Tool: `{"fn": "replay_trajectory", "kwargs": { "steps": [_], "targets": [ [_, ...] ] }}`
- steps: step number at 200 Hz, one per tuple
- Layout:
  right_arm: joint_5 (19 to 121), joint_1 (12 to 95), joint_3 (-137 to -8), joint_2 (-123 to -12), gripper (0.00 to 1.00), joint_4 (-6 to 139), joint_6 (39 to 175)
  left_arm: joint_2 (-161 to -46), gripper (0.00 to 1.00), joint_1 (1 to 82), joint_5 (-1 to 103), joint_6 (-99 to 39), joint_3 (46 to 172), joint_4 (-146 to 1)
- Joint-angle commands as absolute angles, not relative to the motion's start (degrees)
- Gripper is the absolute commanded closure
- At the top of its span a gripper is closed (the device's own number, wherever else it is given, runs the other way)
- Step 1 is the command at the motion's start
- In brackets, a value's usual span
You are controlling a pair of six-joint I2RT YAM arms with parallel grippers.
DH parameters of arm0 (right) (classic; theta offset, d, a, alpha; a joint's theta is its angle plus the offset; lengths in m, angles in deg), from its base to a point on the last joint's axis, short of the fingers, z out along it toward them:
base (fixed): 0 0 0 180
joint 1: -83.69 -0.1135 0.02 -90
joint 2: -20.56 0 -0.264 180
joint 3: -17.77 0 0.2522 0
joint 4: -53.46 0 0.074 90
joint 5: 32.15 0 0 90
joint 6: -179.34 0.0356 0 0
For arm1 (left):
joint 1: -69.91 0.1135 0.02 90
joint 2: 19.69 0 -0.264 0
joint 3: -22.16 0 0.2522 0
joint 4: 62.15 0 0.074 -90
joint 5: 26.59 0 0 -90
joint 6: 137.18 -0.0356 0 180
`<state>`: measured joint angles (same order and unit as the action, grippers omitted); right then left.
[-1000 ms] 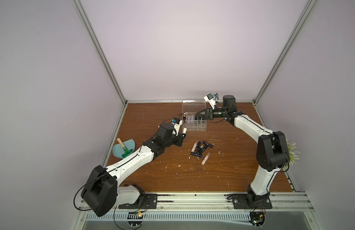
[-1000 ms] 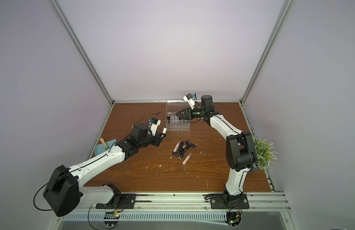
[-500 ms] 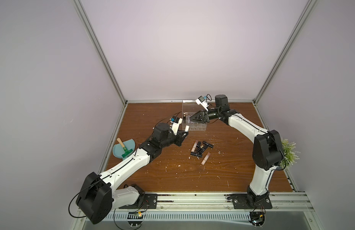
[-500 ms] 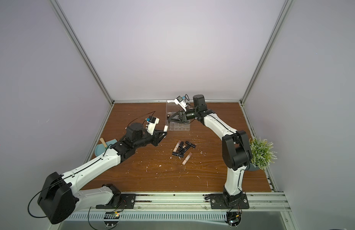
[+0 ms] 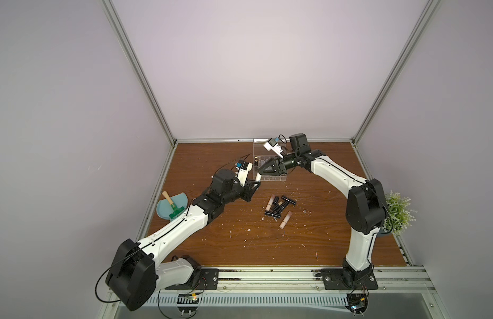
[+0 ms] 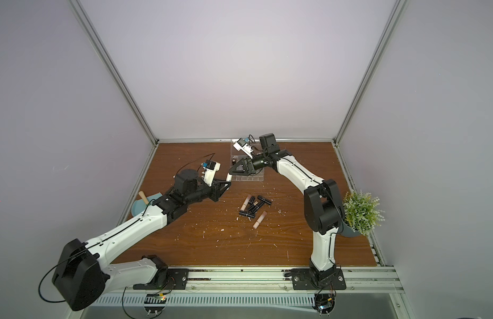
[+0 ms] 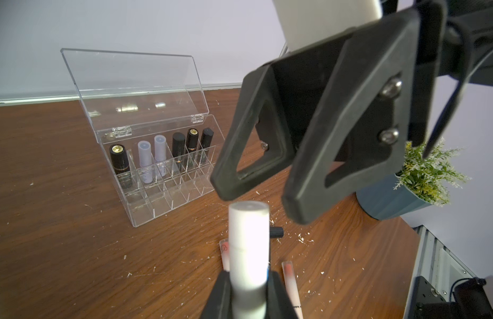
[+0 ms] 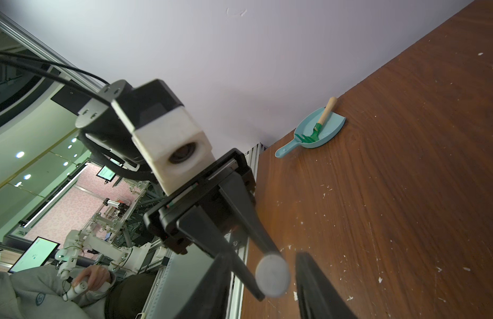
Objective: Arrange the lipsticks in the organizer
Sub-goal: Pick up the lipstick at the center of the board.
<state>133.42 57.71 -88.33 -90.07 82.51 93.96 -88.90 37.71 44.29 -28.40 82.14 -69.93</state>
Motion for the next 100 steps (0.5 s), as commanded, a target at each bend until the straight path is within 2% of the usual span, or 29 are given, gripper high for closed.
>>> {"fn": "replay_trajectory", "kwargs": {
  "steps": [1,37,100],
  "targets": [
    [135.8,57.3,-90.8,-89.7,0.53,86.2,90.3,-88.0,0.87,38.3,45.0,-29.5,84.4,-70.8],
    [136.1,57.2,-91.9,-90.4,0.51,88.6,88.8,-88.0,0.87,38.4,45.2,-29.9,85.3,-71.9],
    [137.0,56.4,-92.4,-90.4,0.57,88.5,88.9,-89.1,0.87,38.3,44.7,-30.0,85.6,-72.3]
  ]
}}
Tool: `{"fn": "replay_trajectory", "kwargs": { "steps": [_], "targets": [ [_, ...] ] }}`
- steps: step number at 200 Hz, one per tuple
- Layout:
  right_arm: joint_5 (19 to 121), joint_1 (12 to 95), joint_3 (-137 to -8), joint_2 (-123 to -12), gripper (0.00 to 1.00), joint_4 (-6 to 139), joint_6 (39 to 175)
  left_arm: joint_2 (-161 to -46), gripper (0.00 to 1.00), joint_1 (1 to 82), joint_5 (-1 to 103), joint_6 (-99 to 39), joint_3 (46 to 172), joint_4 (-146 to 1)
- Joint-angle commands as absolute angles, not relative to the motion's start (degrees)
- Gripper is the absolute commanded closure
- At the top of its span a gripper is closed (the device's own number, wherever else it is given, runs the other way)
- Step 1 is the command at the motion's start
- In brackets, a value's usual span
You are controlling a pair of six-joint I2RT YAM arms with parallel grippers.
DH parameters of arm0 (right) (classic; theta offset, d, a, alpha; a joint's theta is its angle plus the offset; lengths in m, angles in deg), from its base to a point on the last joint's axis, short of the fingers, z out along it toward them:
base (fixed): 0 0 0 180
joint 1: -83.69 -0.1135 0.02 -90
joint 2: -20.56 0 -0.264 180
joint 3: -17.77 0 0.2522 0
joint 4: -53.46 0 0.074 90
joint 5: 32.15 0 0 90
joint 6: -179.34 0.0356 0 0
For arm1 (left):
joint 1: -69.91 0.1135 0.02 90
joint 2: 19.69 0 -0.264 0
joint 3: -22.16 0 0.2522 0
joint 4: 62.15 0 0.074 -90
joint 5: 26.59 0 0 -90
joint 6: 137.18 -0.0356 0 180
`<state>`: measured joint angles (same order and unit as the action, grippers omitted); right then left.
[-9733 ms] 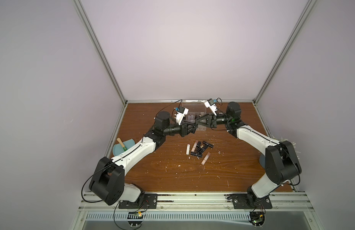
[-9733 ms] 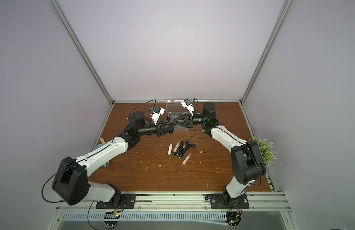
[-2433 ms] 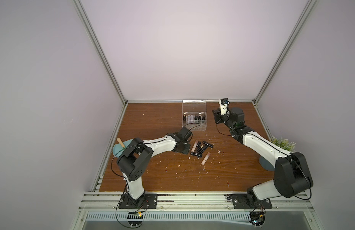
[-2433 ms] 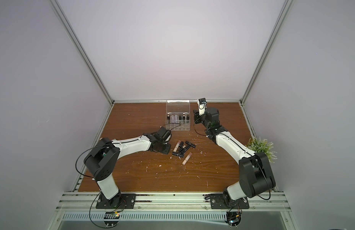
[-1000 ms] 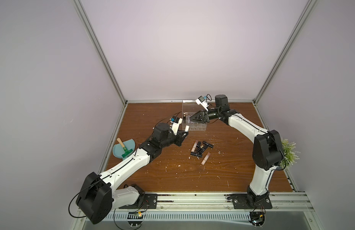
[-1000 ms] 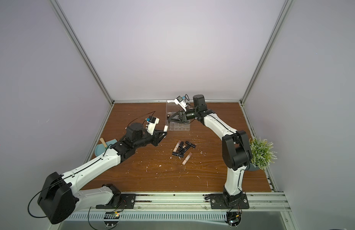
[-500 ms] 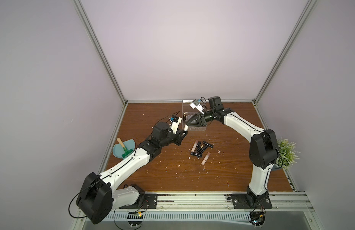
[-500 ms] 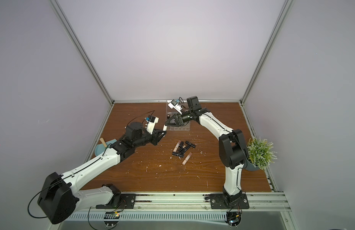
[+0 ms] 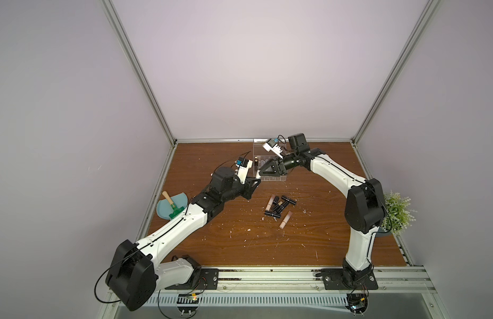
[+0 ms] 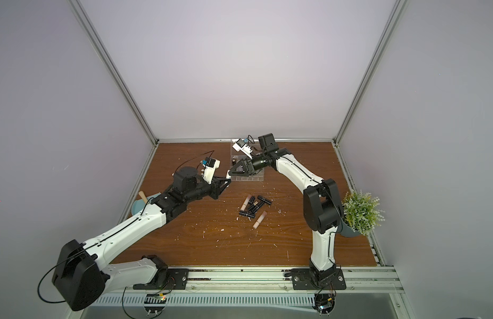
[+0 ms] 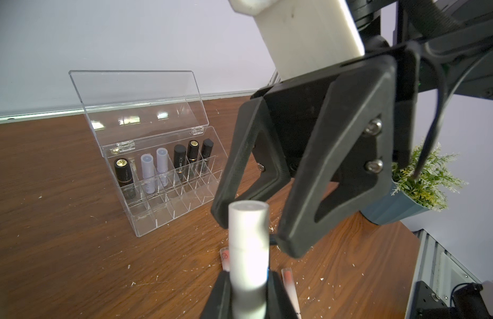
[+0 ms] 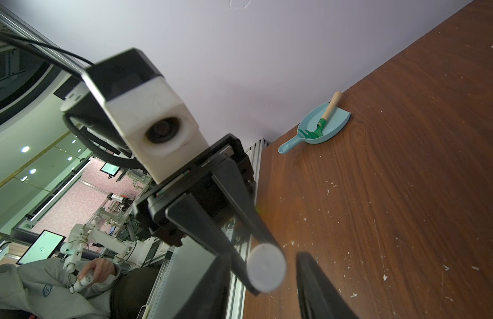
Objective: Arrange the lipsticks in the organizer
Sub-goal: Pick up the lipstick at the center of the board.
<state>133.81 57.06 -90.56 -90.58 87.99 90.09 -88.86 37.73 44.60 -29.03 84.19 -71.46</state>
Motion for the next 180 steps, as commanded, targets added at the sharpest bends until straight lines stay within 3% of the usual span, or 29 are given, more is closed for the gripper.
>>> {"fn": "replay_trajectory", "kwargs": {
  "steps": [1,38,68,76,101,117,180],
  "targets": [
    [137.0,56.5,-92.4,-90.4,0.57,88.5,88.9,-89.1,0.87,38.3,44.7,-30.0,85.6,-72.3],
    [136.8,56.2,-92.6,-90.8,0.74,88.7,88.9,-88.7,0.87,38.4,45.3,-30.0,85.7,-72.6],
    [137.8,56.2,-92.8,-90.8,0.81,89.2,88.3,-87.9,0.84,38.4,46.4,-30.2,85.4,-72.8],
    [137.9,56.2,-92.8,-90.8,0.82,89.2,88.3,-87.8,0.78,38.4,46.7,-30.1,85.4,-72.9],
    [136.7,56.1,-93.1,-90.7,0.84,89.1,88.5,-87.2,0.45,38.4,47.3,-30.1,85.4,-73.4],
    [134.8,56.2,-92.9,-90.7,0.84,88.1,89.5,-86.2,0.33,38.4,48.0,-30.0,85.3,-73.6],
    [121.7,56.3,-93.0,-91.4,0.87,84.0,93.2,-74.4,0.33,38.4,59.4,-30.1,81.5,-72.2]
  ]
}}
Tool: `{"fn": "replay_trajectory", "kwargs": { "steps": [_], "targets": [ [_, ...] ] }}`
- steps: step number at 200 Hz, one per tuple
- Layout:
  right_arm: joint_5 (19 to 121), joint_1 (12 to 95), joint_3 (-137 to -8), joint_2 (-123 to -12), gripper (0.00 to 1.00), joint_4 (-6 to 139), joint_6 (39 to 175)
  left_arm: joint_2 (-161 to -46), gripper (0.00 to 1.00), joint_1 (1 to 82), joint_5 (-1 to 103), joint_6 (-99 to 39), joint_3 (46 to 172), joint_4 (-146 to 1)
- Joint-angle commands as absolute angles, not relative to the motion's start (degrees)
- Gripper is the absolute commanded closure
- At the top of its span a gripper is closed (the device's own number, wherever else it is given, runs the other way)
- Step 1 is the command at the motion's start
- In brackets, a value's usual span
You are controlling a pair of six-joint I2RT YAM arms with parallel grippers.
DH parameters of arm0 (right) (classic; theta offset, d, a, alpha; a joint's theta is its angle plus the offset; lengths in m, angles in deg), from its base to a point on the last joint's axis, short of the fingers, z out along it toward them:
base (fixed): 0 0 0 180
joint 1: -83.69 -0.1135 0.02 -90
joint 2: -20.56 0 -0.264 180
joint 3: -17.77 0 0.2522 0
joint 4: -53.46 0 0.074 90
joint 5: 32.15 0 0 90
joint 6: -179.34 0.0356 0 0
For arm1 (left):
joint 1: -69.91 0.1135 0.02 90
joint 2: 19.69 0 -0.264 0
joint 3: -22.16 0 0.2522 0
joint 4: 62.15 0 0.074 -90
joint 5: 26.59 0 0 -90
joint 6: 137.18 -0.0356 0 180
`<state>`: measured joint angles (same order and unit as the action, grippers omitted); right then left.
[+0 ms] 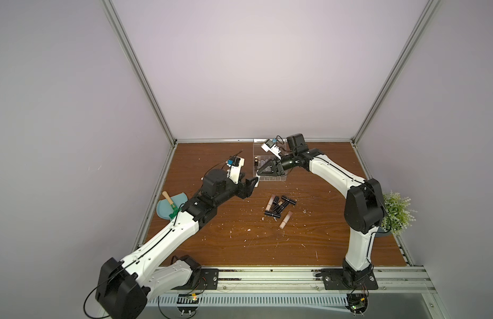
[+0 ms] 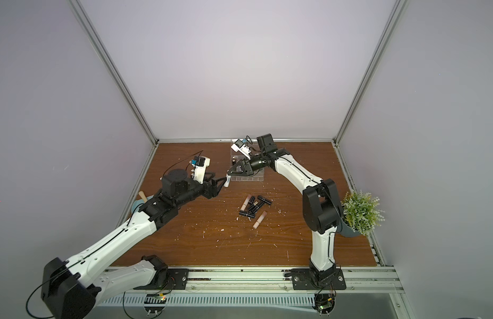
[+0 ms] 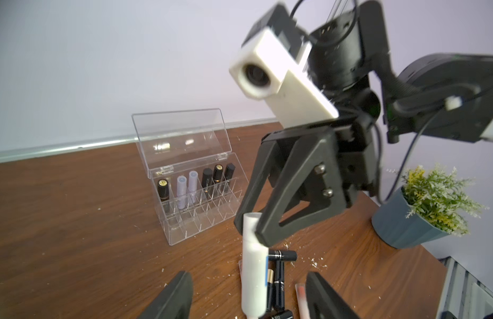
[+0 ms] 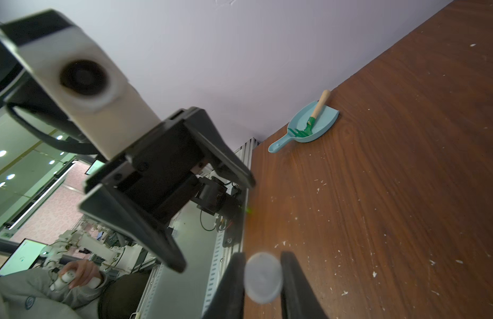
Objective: Arrange the lipsticks in the organizer
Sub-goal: Pick up the lipstick at the center of the board, then place the lipstick in the storage box.
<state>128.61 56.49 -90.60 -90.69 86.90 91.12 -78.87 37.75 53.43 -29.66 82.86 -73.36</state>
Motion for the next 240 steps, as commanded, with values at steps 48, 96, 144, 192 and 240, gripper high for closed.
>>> {"fn": "replay_trajectory", "kwargs": {
  "steps": [48,96,144,192,240],
  "targets": [
    [104.6,56.3,-91.0,-91.2,0.88,77.1,97.6,-70.1,0.35,38.4,63.2,-29.9,79.2,-71.2],
    [87.8,55.5,-85.7,-88.8,0.88,66.1,101.0,-70.7,0.36,38.4,62.8,-29.2,78.1,-69.6],
    [76.4,52.8,-81.4,-87.7,0.87,59.5,97.6,-70.5,0.36,38.3,63.5,-29.4,77.6,-69.2],
    [67.4,49.5,-80.0,-88.4,0.86,56.1,93.3,-70.8,0.37,38.4,63.6,-29.3,77.2,-68.9],
    [64.1,49.0,-79.7,-89.7,0.86,54.6,92.0,-70.7,0.37,38.3,63.8,-29.3,76.8,-68.7]
  ]
}}
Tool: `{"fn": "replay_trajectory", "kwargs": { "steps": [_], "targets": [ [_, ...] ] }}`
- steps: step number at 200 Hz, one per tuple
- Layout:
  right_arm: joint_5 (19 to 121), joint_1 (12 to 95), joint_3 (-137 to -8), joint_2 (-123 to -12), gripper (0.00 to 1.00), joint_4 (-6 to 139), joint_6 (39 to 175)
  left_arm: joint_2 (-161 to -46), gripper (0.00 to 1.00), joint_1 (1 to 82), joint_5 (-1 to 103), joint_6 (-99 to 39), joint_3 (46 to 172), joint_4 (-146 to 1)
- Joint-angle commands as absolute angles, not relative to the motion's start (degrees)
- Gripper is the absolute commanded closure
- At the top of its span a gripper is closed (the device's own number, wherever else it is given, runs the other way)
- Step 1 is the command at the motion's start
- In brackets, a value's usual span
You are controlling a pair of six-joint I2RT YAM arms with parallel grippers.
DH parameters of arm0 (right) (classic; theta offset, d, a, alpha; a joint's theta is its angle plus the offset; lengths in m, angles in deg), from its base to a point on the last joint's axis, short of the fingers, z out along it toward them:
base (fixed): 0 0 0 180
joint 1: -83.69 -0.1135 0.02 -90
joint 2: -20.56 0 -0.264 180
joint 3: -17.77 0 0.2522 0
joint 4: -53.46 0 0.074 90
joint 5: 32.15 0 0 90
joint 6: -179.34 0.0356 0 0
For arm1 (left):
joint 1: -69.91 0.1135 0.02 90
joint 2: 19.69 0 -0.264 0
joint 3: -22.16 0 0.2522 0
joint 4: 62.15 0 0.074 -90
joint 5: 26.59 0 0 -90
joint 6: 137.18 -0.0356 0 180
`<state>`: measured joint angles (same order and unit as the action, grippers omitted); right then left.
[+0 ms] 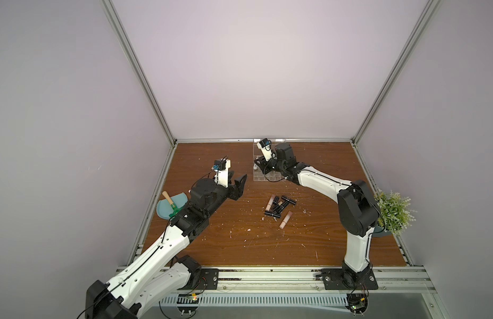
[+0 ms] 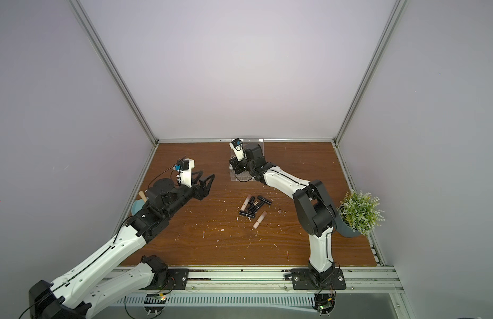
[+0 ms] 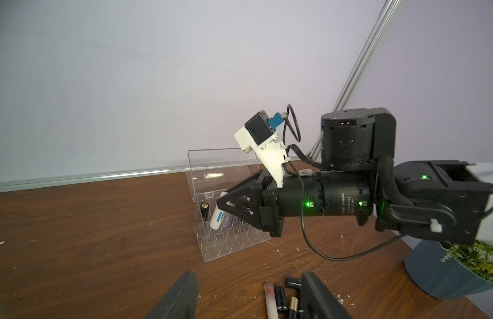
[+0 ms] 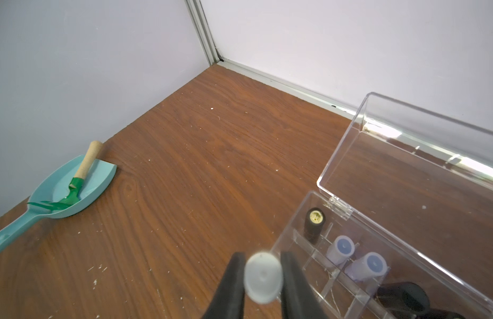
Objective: Arrange the lipsticks in the organizer
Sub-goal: Place the lipstick in the storage box.
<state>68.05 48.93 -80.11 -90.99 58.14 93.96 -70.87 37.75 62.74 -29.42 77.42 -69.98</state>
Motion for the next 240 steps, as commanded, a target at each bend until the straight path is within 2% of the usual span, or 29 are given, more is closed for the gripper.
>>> {"fn": "replay_trajectory", "kwargs": {
  "steps": [1,240],
  "targets": [
    [63.9,49.0,-79.7,-89.7,0.86,54.6,91.9,-70.7,0.37,38.4,63.9,-29.3,76.8,-68.7],
    [60.8,47.3,-82.2,-96.6,0.85,56.5,89.9,-70.4,0.38,38.3,64.4,-29.7,77.2,-68.6]
  ]
}}
